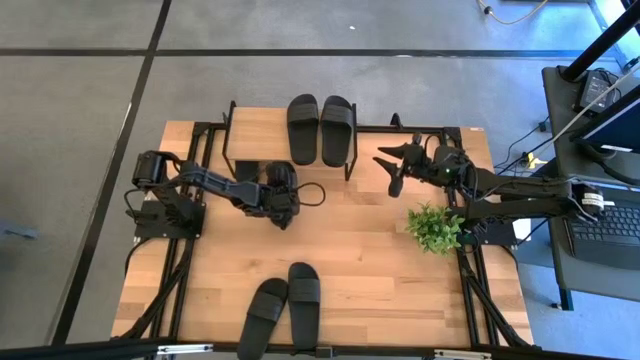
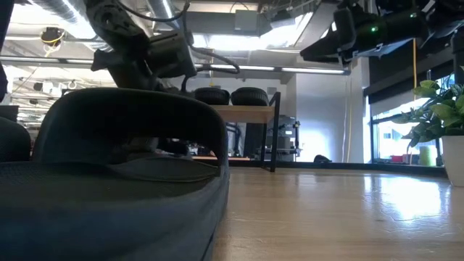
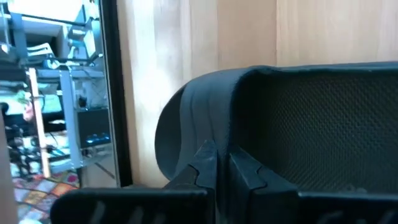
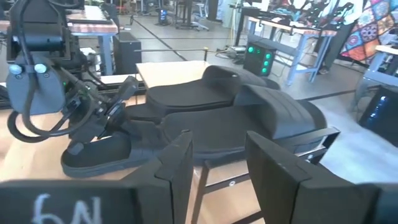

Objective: Pick and place slides into the shelf
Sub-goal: Put the black slipper under the shelf

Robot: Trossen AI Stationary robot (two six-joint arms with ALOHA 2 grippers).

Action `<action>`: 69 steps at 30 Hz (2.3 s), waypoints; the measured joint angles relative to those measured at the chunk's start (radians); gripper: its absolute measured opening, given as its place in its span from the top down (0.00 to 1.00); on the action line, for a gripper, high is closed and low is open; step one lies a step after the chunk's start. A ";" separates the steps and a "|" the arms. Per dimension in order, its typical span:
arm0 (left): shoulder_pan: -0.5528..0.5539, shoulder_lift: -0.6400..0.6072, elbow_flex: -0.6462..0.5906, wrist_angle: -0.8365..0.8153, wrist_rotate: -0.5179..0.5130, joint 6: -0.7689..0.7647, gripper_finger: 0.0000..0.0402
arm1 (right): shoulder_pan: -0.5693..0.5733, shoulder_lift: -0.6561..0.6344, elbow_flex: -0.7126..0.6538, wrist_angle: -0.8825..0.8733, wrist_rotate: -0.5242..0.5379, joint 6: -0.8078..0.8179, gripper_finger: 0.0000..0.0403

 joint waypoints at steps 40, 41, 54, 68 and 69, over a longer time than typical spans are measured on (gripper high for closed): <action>0.061 -0.012 -0.002 -0.089 -0.043 0.288 0.98 | -0.025 0.000 0.000 0.002 0.000 0.018 0.64; 0.061 -0.012 -0.002 -0.088 -0.043 0.289 0.99 | -0.025 0.000 0.000 0.002 0.000 0.018 0.64; 0.061 -0.011 -0.004 -0.090 -0.078 0.259 0.88 | -0.025 0.000 0.000 -0.004 0.000 0.018 0.64; 0.061 -0.011 -0.004 -0.085 -0.078 0.256 0.88 | -0.025 0.000 0.000 -0.005 0.000 0.018 0.64; 0.061 -0.011 -0.004 -0.085 -0.078 0.256 0.88 | -0.025 0.000 0.000 -0.005 0.000 0.018 0.64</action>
